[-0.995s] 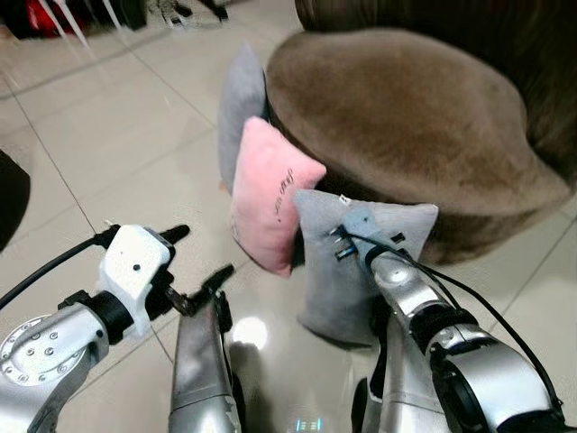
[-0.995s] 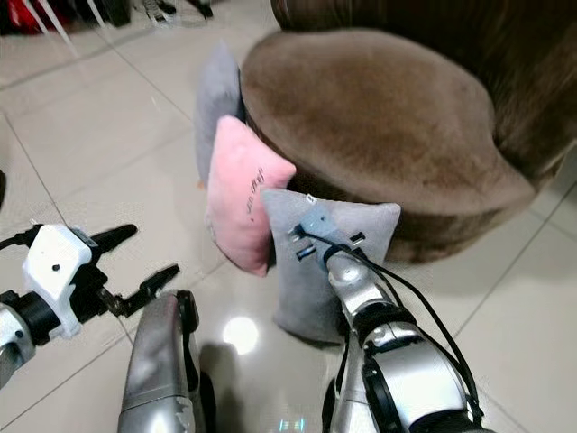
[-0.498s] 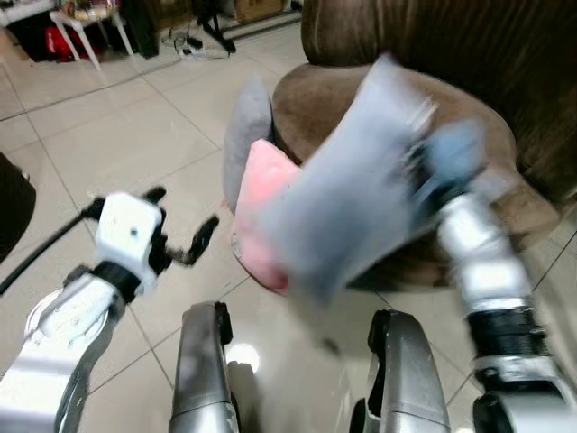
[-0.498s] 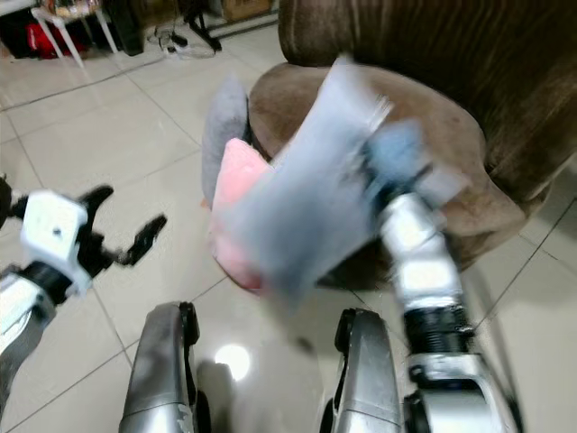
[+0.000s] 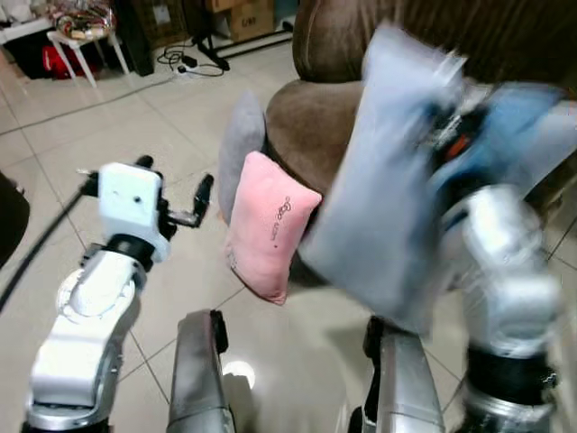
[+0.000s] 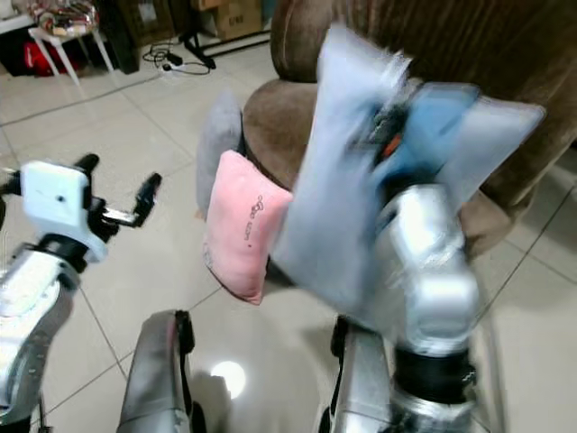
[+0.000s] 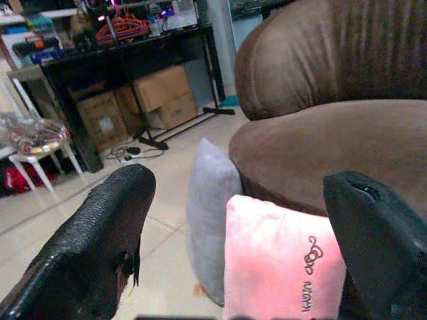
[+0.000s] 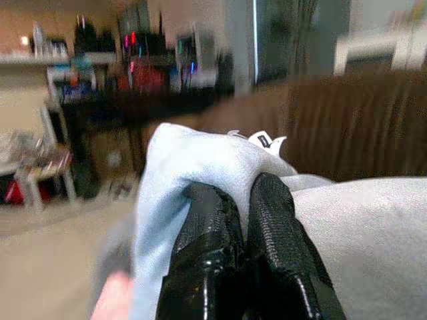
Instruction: Move the pillow to the sofa from floor
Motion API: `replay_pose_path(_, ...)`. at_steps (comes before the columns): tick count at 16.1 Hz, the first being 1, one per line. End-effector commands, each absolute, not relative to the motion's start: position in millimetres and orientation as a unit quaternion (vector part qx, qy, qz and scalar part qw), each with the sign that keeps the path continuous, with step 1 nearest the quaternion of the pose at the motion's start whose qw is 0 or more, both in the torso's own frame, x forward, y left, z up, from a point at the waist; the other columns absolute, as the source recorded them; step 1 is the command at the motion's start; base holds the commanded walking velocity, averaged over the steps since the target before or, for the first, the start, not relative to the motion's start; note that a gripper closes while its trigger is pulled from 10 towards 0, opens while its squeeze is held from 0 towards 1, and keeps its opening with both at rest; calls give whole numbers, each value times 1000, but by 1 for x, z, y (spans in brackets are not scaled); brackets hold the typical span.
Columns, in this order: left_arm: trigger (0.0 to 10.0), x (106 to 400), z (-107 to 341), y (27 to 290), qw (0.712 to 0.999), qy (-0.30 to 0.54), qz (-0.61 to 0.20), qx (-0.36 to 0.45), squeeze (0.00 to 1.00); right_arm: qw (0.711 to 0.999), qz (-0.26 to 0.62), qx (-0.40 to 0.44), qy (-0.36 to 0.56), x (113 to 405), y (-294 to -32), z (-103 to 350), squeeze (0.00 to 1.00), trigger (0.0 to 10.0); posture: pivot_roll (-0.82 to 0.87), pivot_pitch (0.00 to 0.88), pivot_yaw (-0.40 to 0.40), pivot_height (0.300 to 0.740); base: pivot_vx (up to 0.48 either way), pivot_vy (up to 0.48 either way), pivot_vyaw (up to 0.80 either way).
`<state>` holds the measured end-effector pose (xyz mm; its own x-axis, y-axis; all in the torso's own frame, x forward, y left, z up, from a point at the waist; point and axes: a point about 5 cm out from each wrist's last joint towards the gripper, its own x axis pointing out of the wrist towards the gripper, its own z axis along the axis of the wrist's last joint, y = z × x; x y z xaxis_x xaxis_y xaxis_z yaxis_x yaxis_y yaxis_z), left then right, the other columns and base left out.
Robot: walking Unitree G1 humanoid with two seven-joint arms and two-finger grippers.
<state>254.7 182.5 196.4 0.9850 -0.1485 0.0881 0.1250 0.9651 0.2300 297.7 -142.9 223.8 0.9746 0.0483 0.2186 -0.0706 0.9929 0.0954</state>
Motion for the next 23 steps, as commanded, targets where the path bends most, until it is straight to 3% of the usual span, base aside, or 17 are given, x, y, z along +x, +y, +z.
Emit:
replay_pose_path(1, 10000, 255, 195, 184, 989, -53, -58, 124, 0, 988, 38, 49, -138, 296, -136, 236, 0, 10000, -8, 0, 22, 500, 0, 0, 0)
replay_pose_path(16, 10000, 268, 185, 181, 989, -46, -48, 133, 0, 997, 16, 34, -70, 285, -139, 222, 0, 10000, -32, 0, 17, 650, 0, 0, 0)
replay_pose_path(23, 10000, 258, 176, 181, 995, -22, -30, 96, 0, 998, 17, 27, -59, 279, -138, 218, 0, 10000, -20, 0, 28, 720, 0, 0, 0)
